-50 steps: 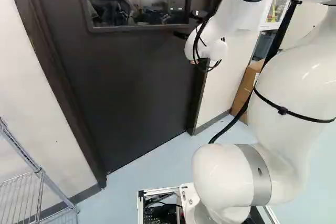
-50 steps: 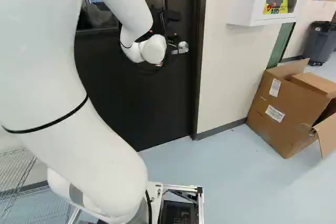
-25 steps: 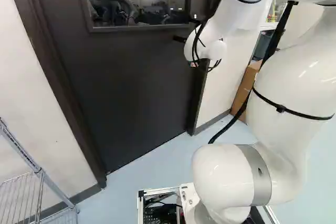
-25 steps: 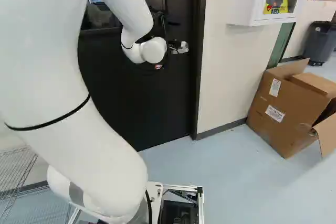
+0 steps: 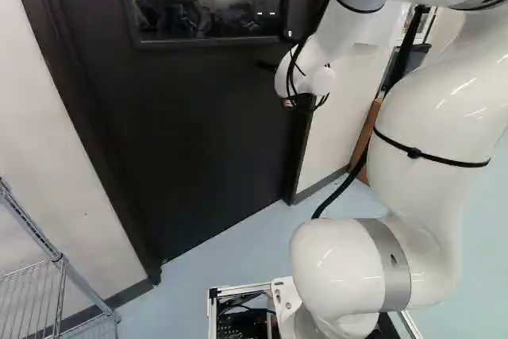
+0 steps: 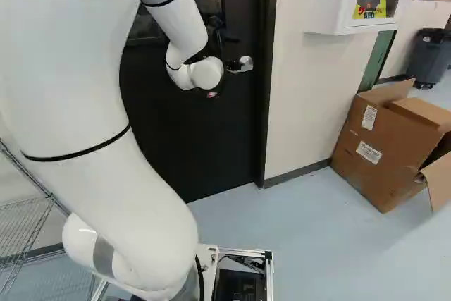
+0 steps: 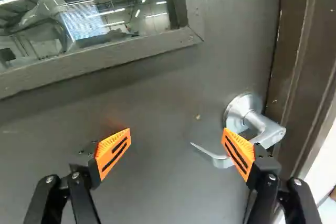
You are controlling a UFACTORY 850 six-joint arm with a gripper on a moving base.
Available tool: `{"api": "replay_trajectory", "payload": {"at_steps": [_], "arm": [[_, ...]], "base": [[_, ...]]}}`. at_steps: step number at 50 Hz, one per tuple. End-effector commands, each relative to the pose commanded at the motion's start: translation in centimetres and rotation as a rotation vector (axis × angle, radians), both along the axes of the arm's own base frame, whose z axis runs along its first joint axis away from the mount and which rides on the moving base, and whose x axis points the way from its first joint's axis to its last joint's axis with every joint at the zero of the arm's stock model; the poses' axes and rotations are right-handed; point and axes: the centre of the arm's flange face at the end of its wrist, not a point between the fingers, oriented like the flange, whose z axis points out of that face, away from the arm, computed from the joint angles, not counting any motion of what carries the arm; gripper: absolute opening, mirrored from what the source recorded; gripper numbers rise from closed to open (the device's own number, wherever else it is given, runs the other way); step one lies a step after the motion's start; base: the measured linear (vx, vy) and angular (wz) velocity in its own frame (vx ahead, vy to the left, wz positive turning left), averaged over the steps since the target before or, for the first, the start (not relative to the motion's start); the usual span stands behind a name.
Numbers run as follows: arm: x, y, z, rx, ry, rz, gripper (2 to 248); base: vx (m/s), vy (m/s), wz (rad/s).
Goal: Open the door and move inside
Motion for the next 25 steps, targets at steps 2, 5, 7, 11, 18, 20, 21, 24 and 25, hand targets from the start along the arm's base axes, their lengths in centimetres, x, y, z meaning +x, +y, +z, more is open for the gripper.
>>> {"api": "replay_trajectory", "payload": {"at_steps": [2, 5, 7, 11, 18, 20, 21, 24, 25], "arm": [[0.0, 0.0, -0.2, 0.001, 0.004, 0.0, 247], [0.0, 0.0, -0.5, 0.001, 0.011, 0.0, 247], [0.0, 0.0, -0.8, 0.002, 0.015, 0.0, 247], [0.1, 0.0, -1.2, 0.003, 0.024, 0.0, 247], [0.1, 0.0, -2.0, 0.005, 0.039, 0.0, 247], [0.1, 0.0, -2.2, 0.006, 0.043, 0.0, 247], [0.1, 0.0, -2.3, 0.006, 0.045, 0.0, 247], [0.2, 0.0, -2.6, 0.007, 0.051, 0.0, 247], [0.2, 0.0, -2.7, 0.007, 0.054, 0.0, 247]], "base": [[0.0, 0.0, 0.0], [0.0, 0.0, 0.0], [0.0, 0.0, 0.0], [0.0, 0.0, 0.0], [0.0, 0.0, 0.0], [0.0, 0.0, 0.0], [0.0, 0.0, 0.0], [0.0, 0.0, 0.0], [0.0, 0.0, 0.0]]}}
